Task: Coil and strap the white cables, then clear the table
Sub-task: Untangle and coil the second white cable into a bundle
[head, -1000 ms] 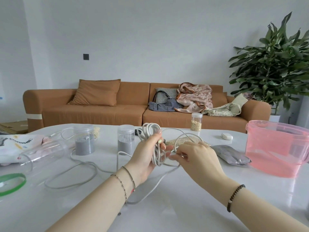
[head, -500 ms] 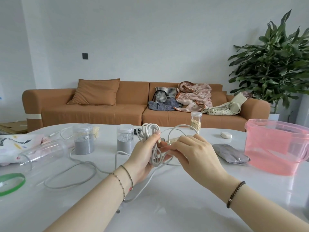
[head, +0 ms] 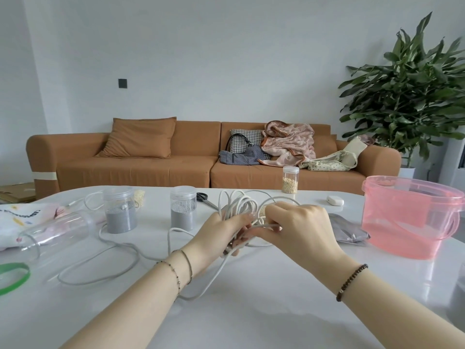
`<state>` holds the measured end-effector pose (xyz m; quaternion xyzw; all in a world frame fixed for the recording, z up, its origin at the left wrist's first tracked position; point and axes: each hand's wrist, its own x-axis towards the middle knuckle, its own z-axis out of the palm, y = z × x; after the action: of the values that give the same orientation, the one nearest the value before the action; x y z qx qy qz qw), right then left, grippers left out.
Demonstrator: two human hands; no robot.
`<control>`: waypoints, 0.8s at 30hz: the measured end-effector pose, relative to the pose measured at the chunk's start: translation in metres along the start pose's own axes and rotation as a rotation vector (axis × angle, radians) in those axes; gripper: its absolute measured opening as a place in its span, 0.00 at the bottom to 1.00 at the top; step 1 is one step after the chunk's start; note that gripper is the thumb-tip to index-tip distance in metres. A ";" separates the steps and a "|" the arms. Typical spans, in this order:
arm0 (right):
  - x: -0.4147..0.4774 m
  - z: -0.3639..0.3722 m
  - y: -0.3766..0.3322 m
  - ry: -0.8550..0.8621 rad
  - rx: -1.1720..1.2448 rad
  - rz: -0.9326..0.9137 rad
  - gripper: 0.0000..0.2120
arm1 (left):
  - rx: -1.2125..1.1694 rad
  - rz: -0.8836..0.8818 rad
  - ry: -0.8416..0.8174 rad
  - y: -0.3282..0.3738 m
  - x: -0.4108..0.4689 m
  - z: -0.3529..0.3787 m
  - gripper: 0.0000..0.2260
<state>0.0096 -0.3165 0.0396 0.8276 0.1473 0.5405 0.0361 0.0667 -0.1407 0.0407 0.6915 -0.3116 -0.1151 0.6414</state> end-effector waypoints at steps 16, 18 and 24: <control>0.001 -0.002 0.007 -0.032 0.019 0.069 0.13 | 1.085 0.225 0.531 -0.005 0.007 -0.068 0.16; 0.002 -0.003 0.002 -0.027 0.051 -0.019 0.10 | 1.077 0.100 0.538 -0.009 0.009 -0.063 0.13; 0.004 -0.009 -0.006 0.028 0.212 0.007 0.08 | 0.755 0.023 0.527 -0.011 0.010 -0.046 0.20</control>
<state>0.0016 -0.3102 0.0458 0.8196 0.2012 0.5336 -0.0557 0.1041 -0.1091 0.0395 0.8790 -0.1655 0.1934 0.4031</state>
